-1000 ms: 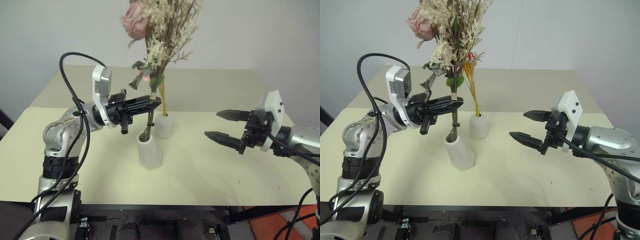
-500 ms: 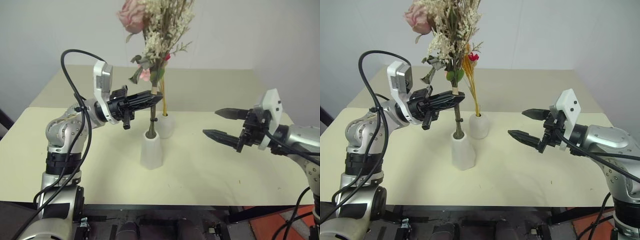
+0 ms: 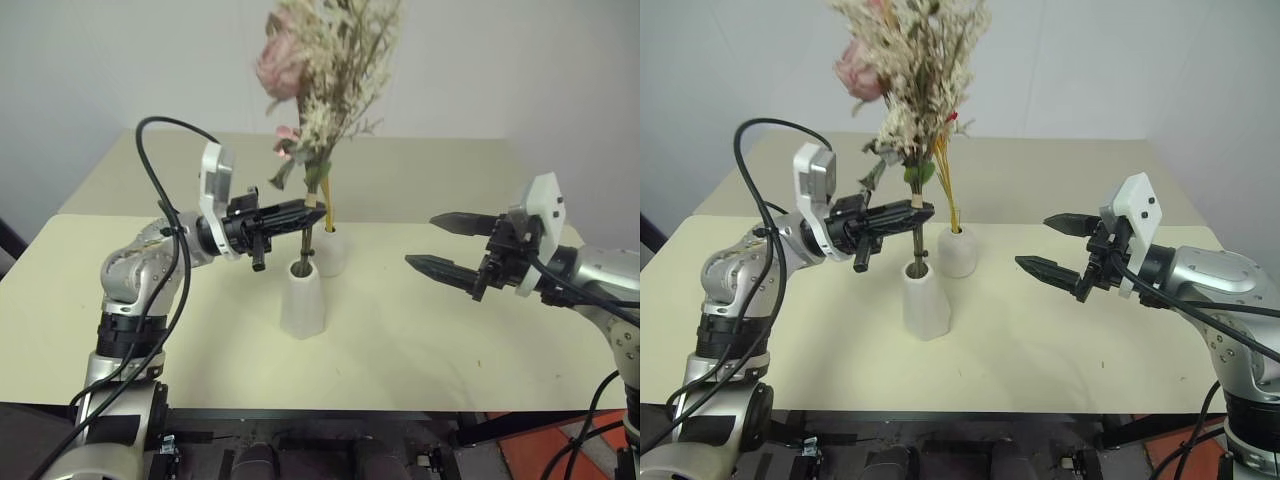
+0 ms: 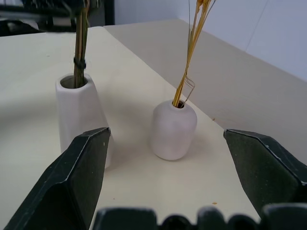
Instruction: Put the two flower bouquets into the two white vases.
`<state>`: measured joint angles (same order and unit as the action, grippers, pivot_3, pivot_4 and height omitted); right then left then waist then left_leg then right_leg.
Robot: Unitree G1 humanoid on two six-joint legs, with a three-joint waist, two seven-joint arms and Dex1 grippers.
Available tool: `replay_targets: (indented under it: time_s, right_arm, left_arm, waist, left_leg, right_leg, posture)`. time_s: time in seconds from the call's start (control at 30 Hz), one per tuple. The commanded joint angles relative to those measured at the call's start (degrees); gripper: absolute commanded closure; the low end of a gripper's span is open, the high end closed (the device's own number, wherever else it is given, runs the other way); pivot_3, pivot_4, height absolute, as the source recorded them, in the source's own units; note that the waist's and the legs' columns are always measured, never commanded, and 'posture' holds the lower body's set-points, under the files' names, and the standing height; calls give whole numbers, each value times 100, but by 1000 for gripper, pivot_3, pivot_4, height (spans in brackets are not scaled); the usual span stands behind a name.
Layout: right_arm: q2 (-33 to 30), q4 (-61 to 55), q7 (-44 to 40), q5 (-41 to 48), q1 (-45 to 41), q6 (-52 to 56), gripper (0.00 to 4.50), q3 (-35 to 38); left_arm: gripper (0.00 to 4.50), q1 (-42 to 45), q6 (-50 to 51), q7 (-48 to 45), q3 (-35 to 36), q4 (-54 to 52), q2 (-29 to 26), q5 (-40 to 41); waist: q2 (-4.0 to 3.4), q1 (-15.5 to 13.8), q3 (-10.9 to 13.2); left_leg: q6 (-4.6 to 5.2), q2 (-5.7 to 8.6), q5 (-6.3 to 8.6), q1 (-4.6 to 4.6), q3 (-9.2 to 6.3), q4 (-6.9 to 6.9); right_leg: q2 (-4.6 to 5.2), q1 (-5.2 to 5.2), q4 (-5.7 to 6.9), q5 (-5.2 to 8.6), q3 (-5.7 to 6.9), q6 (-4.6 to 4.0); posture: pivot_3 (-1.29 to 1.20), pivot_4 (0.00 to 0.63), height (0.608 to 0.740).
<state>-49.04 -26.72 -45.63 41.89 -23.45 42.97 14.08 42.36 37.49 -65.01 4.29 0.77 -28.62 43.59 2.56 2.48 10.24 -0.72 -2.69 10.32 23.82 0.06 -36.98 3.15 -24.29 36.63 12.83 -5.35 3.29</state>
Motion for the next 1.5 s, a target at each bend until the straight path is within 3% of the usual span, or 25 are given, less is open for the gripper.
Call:
replay_targets:
  time_s: [0.03,1.23,1.5]
  right_arm:
    - [-17,-105,36,87,-59,-65,0,147]
    - [33,29,72,14,-216,-136,0,30]
    - [10,69,30,-26,-215,-181,0,18]
  left_arm:
    - [4418,23,-162,-75,-7,-176,-16,-46]
    - [4418,-461,-122,99,76,-517,-179,-97]
    - [1731,-755,-114,-125,184,-616,-738,-197]
  waist:
    - [0,-3,0]
    - [0,1,0]
    - [0,29,0]
  left_leg:
    - [0,0,0,1,0,0]
    - [0,-1,0,4,0,4]
    - [1,-3,1,3,1,14]
  right_leg:
    - [0,0,0,0,0,0]
    - [1,0,-14,0,1,0]
    - [-1,0,-28,-1,0,-1]
  posture:
    - [0,150,740]
    - [0,150,740]
    - [0,150,740]
